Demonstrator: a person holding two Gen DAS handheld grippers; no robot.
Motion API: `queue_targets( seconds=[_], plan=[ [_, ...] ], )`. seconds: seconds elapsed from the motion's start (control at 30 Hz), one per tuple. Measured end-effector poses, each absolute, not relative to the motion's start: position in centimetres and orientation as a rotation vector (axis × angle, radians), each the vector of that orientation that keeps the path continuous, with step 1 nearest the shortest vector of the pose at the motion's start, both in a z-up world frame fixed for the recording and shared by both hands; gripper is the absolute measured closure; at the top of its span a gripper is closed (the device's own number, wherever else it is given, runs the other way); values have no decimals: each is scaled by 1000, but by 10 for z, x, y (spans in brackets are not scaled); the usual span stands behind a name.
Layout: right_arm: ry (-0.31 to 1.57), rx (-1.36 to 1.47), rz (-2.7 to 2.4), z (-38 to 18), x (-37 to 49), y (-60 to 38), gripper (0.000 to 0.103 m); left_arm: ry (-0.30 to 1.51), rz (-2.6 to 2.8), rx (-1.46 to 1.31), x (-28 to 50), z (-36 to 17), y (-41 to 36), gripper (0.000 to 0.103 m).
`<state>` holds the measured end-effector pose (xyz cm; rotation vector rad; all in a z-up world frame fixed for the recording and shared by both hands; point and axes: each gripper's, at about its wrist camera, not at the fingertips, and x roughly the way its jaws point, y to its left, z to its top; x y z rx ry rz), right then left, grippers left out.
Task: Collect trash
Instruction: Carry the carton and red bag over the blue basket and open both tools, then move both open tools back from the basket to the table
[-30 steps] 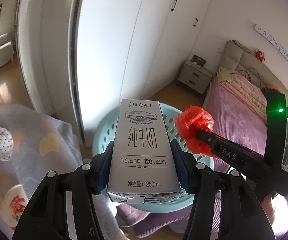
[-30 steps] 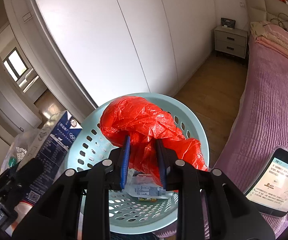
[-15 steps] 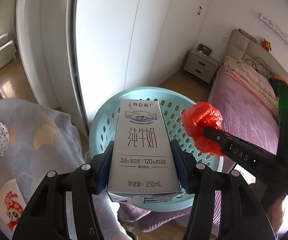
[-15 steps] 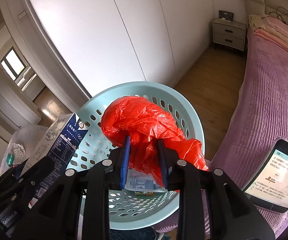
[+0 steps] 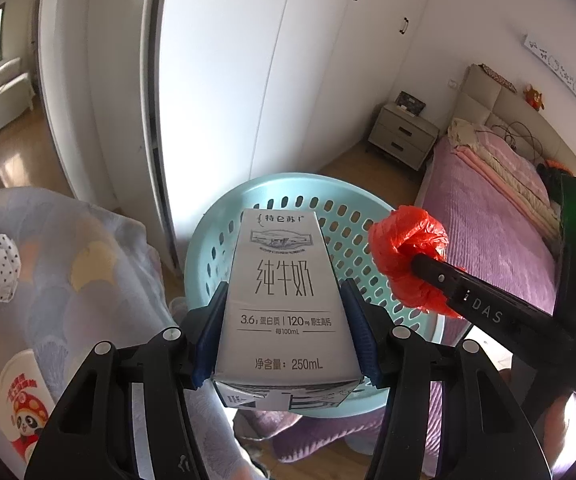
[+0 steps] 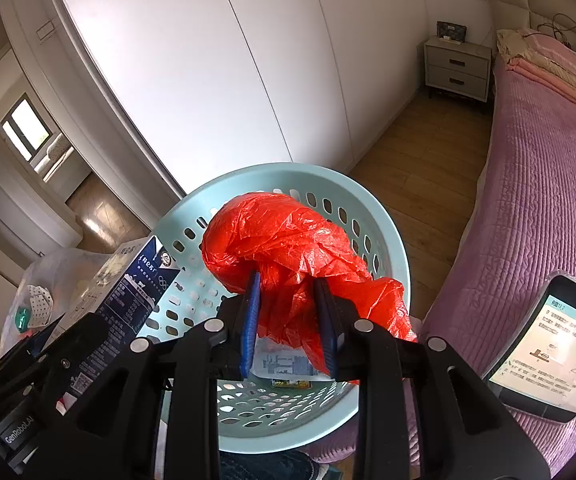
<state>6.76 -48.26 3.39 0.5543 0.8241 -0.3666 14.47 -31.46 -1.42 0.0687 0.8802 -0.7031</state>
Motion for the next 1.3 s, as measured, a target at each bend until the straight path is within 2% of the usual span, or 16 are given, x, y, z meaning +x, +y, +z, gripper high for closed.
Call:
queue_targets(
  seconds=[0.17,0.2,0.23,0.27,0.3,0.33,0.6,0.93,1.13,1.3],
  plan=[
    [821,558,-367,36,66,-481,78,877,-714,70,142,-12,-313,47],
    [820,559,-363,38,66,-481,75,876,-716,67,142,-11,-312,44],
    [819,562,-359,38,66,-480,73,874,-716,58,142,-10,-310,35],
    [817,569,-357,38,65,-480,64,868,-714,45,142,-8,-307,29],
    [811,575,-354,39,64,-481,54,864,-715,33,142,-6,-305,28],
    [804,578,-356,41,62,-481,51,863,-719,21,141,-4,-301,27],
    [754,557,-335,61,51,-471,49,795,-711,-29,123,23,-264,26],
    [679,474,-192,97,47,-412,47,728,-602,-149,100,43,-158,23],
    [632,367,-33,111,57,-346,40,711,-457,-211,108,41,-74,22],
    [610,282,97,107,63,-285,27,737,-363,-225,131,32,-17,22]
  ],
)
